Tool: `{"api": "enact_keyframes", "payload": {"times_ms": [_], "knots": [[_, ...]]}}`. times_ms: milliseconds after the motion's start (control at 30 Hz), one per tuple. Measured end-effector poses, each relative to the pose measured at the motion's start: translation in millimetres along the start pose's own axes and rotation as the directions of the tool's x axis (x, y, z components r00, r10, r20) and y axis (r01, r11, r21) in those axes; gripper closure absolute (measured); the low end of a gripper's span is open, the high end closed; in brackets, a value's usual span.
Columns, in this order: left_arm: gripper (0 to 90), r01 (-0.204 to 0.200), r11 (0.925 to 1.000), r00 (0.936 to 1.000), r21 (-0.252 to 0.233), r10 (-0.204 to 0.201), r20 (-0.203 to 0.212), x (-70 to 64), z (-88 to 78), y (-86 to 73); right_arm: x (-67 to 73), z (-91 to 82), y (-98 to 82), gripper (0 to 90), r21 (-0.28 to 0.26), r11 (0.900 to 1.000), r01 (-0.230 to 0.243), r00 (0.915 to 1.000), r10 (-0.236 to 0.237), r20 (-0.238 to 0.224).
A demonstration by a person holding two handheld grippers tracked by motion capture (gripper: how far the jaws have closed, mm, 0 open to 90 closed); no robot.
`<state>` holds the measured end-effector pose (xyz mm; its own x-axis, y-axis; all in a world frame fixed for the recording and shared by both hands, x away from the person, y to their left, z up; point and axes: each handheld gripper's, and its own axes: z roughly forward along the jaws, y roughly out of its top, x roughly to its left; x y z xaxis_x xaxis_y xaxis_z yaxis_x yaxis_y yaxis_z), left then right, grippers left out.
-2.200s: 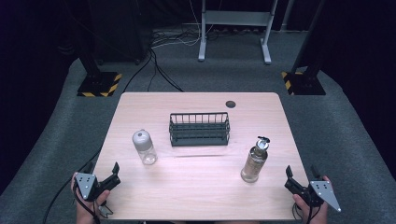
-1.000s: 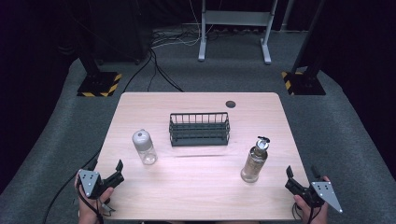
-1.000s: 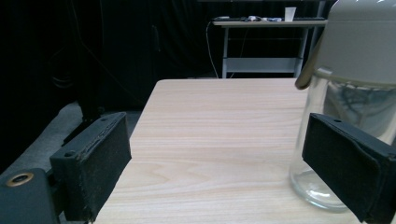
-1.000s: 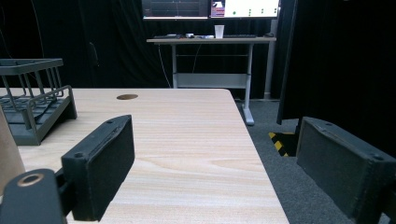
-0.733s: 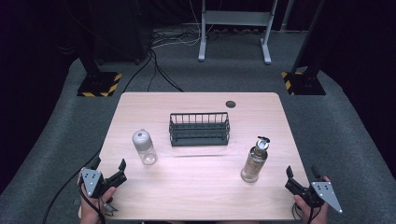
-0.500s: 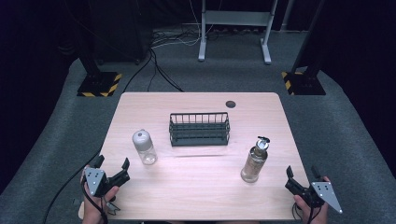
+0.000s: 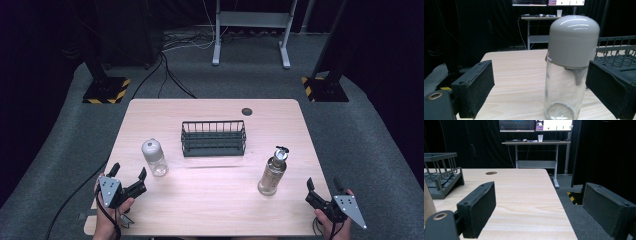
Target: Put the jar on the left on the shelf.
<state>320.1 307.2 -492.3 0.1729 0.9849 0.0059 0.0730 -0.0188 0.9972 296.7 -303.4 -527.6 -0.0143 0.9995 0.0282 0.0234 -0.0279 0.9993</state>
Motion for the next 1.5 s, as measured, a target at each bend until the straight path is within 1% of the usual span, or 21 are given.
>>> {"api": "enact_keyframes", "payload": {"times_ms": [300,433,600,767,933,1067,1167,1300,1400,1500], "knots": [[7.8,-0.003,1.0000,0.9996,-0.002,0.003,0.028,-12.5,6.6,1.6,-0.1,0.0,0.0,10.2,-0.001,1.000,0.000,1.0000,0.000,0.000],[7.9,-0.006,0.9999,0.9993,-0.012,0.006,0.036,-17.5,9.1,2.3,-0.1,-0.1,0.0,10.2,-0.001,1.000,-0.001,1.0000,0.001,-0.001],[8.0,0.002,0.9999,0.9992,-0.013,-0.002,0.041,-21.5,12.3,3.0,-0.2,-0.2,-0.1,10.2,-0.003,1.000,0.000,1.0000,0.000,-0.001],[8.0,0.002,0.9999,0.9992,-0.013,-0.002,0.040,-24.1,15.7,2.1,-0.2,-0.3,-0.1,10.2,-0.004,1.000,0.000,1.0000,0.000,-0.001],[8.1,0.012,0.9999,0.9993,-0.005,-0.012,0.037,-26.5,20.9,0.3,-0.2,-0.3,-0.2,10.2,-0.004,1.000,0.000,1.0000,0.000,-0.001],[8.5,0.018,0.9998,0.9992,0.009,-0.019,0.036,-28.1,24.7,-1.9,-0.1,-0.4,-0.2,10.2,-0.004,1.000,0.000,1.0000,0.000,-0.001],[9.4,0.026,0.9995,0.9993,0.021,-0.026,0.026,-28.7,27.7,-3.8,-0.1,-0.4,-0.2,10.2,-0.005,1.000,0.000,1.0000,0.000,-0.001],[11.3,0.035,0.9990,0.9993,0.028,-0.036,0.011,-29.1,31.7,-5.8,-0.1,-0.5,-0.2,10.2,-0.005,1.000,0.000,1.0000,0.000,-0.001],[14.7,0.042,0.9983,0.9991,0.039,-0.042,0.008,-30.2,35.2,-8.0,-0.2,-0.5,-0.3,10.2,-0.006,1.000,0.000,1.0000,0.000,-0.001],[16.2,0.043,0.9980,0.9990,0.047,-0.044,0.004,-31.8,38.0,-9.6,-0.2,-0.5,-0.3,10.2,-0.006,1.000,0.000,1.0000,0.000,-0.002]]}}
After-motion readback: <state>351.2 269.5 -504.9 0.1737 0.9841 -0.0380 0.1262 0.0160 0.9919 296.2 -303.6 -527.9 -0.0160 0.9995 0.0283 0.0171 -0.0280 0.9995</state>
